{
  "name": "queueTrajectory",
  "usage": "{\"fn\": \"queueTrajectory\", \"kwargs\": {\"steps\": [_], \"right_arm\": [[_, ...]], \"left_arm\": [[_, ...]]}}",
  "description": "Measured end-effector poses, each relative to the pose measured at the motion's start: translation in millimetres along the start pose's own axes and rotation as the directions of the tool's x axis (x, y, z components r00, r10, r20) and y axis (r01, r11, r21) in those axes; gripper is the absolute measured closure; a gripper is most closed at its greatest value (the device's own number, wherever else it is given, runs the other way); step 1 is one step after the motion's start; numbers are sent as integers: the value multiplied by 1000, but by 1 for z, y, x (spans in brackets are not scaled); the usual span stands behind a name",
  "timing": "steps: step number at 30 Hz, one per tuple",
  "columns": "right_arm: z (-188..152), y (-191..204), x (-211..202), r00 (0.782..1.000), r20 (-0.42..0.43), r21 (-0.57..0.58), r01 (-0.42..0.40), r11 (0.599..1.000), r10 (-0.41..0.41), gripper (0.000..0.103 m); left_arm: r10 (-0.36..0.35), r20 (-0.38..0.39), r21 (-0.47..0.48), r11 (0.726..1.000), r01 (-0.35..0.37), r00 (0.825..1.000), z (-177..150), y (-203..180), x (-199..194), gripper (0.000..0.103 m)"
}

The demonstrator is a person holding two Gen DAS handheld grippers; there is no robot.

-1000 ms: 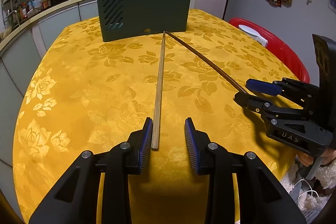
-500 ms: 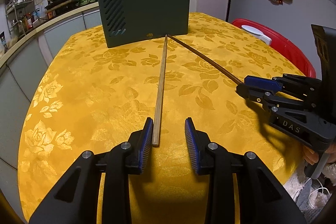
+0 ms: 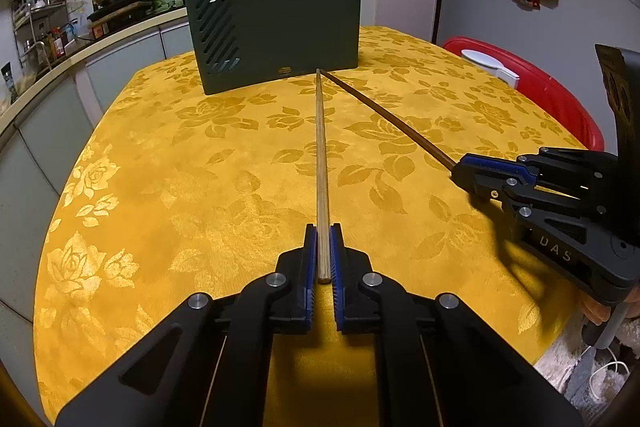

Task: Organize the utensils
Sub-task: 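Close the left tool on the bamboo chopstick while the right tool closes on the brown chopstick, then lift both held chopsticks upright and carry them above the green holder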

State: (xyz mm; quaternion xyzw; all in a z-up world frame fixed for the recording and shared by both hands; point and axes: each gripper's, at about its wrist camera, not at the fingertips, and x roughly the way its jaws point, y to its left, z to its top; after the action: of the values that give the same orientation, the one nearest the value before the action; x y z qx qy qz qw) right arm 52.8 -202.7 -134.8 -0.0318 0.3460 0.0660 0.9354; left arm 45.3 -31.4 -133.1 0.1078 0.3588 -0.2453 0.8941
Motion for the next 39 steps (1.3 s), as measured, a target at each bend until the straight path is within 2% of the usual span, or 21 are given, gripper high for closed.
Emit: {"fn": "queueTrajectory", "kwargs": {"steps": [3, 6, 14, 18, 24, 32, 39], "right_arm": [[2, -4, -1, 1000, -16, 17, -3, 1000, 3, 94], [7, -9, -9, 1000, -3, 38, -10, 999, 10, 95], [34, -22, -55, 991, 129, 78, -42, 996, 32, 96], [51, -28, -76, 980, 197, 81, -46, 996, 30, 96], [77, -42, -101, 960, 280, 102, -58, 993, 27, 96], [108, -45, -123, 935, 352, 77, -76, 994, 44, 96], [121, -43, -125, 933, 355, 72, -94, 993, 62, 96]], "left_arm": [[8, 2, -10, 1000, -8, 1000, 2, 3, -3, 97], [8, 41, -31, 999, -7, 999, 9, 8, -16, 96], [28, 167, -92, 996, -13, 986, 32, 23, -59, 96], [50, 228, -124, 992, -22, 972, 48, 33, -81, 97], [69, 323, -126, 992, -30, 944, 84, 40, -117, 97], [57, 390, -111, 994, -14, 919, 128, 41, -146, 97], [48, 394, -91, 996, -14, 918, 153, 33, -149, 97]]}}
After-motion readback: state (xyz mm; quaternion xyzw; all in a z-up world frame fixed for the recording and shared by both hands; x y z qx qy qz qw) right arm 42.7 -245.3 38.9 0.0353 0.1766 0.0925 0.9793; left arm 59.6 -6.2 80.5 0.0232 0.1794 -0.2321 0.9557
